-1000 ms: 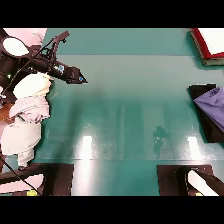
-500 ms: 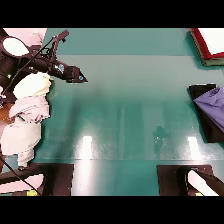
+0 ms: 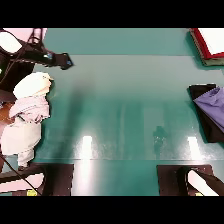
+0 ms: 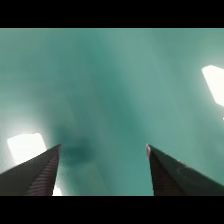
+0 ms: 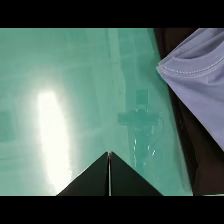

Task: Fold the shirts.

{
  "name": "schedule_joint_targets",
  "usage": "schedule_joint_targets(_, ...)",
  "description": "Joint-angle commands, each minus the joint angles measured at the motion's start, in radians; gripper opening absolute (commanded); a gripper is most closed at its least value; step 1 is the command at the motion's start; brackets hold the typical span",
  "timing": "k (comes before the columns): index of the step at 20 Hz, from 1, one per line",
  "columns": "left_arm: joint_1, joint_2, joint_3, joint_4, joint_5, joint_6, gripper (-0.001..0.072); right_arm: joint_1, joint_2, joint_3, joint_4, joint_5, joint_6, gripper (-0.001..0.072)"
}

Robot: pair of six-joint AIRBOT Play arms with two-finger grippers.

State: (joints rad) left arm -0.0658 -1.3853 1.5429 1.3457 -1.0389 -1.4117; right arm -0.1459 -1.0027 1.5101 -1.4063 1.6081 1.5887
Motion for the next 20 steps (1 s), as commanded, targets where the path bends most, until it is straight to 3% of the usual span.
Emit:
schedule_joint_targets(1,0.089,-0.052,-0.005,0.358,0.027,-0.144,0.0635,0.0,0.0,-0.001,0.0,-0.023,0.0,0.0016)
schedule_joint_targets(6,0.225,-0.189,-0.092,0.358,0.02,-0.147,0.0635,0.0,0.0,0.0,0.0,-0.038,0.0,0.0016)
schedule_joint_targets(11,0.256,-0.267,-0.092,0.38,0.07,-0.16,0.0632,0.0,0.0,-0.001,0.001,-0.038,0.001,0.0016)
schedule_joint_targets(12,0.256,-0.27,-0.092,0.378,0.079,-0.161,0.0545,0.0,0.0,-0.001,0.001,-0.038,0.001,0.0016)
schedule_joint_targets(14,0.255,-0.269,-0.084,0.37,0.079,-0.16,0.0042,0.0,0.0,0.0,0.001,-0.038,0.001,0.0016)
schedule_joint_targets(18,0.253,-0.237,0.006,0.295,0.035,-0.146,0.0025,0.0,0.001,0.01,0.0,-0.103,0.001,0.0016)
schedule_joint_targets(20,0.24,-0.177,0.098,0.163,0.036,-0.027,0.0025,0.0,0.0,0.056,0.001,-0.132,0.001,0.0016)
